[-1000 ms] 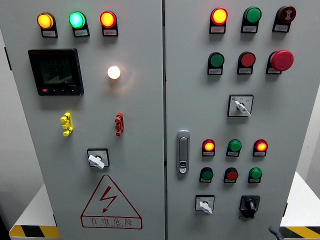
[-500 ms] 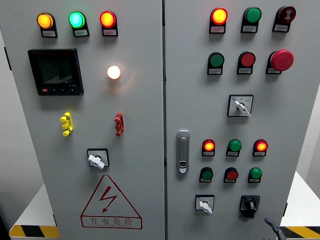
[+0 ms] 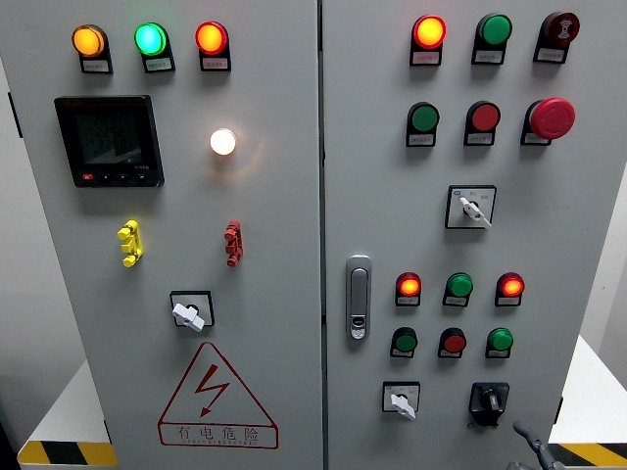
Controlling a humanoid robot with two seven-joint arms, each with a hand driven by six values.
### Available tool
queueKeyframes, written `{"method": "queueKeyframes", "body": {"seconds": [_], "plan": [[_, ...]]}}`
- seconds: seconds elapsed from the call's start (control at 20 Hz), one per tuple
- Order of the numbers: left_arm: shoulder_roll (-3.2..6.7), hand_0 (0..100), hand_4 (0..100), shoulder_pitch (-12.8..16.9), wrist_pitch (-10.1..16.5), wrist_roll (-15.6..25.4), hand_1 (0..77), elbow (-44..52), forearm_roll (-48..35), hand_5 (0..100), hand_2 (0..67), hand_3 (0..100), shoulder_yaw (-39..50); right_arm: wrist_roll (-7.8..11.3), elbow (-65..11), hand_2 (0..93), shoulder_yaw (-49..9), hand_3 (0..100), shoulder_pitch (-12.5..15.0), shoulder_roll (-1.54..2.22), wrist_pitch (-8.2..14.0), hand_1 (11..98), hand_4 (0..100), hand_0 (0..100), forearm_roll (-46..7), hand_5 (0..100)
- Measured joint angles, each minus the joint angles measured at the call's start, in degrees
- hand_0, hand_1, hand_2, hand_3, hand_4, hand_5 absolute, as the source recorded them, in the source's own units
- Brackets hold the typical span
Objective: Trip black knob to open circuit
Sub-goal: 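Raise the right hand up toward the black rotary knob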
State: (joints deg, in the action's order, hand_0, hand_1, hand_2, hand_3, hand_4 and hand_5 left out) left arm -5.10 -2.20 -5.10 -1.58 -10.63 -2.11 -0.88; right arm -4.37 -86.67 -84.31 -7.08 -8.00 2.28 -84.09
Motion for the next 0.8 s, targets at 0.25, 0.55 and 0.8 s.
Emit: {"method": "queueKeyframes", "body": {"seconds": [0.25,0.55,0.8], "plan": [[0.0,0,10,0.0,0.0,0.0,0.0,0.0,0.0,9,19.5,26,0.0,-1.32,0.5,0.0,0.0,88,-1.6,0.0,0.6,82.3,94,100,3.9,100],[0.0,0,10,0.0,0.0,0.0,0.0,0.0,0.0,9,19.4,26,0.0,-2.17,0.5,0.1,0.4,88,-2.0,-0.08,1.2,80.5,94,100,5.1,100],[0.0,0,10,0.0,0.0,0.0,0.0,0.0,0.0,9,19.5,26,0.0,-2.35,0.5,0.3,1.6,88,-2.1,-0.09,1.2,79.7,94,100,5.3,100]]}}
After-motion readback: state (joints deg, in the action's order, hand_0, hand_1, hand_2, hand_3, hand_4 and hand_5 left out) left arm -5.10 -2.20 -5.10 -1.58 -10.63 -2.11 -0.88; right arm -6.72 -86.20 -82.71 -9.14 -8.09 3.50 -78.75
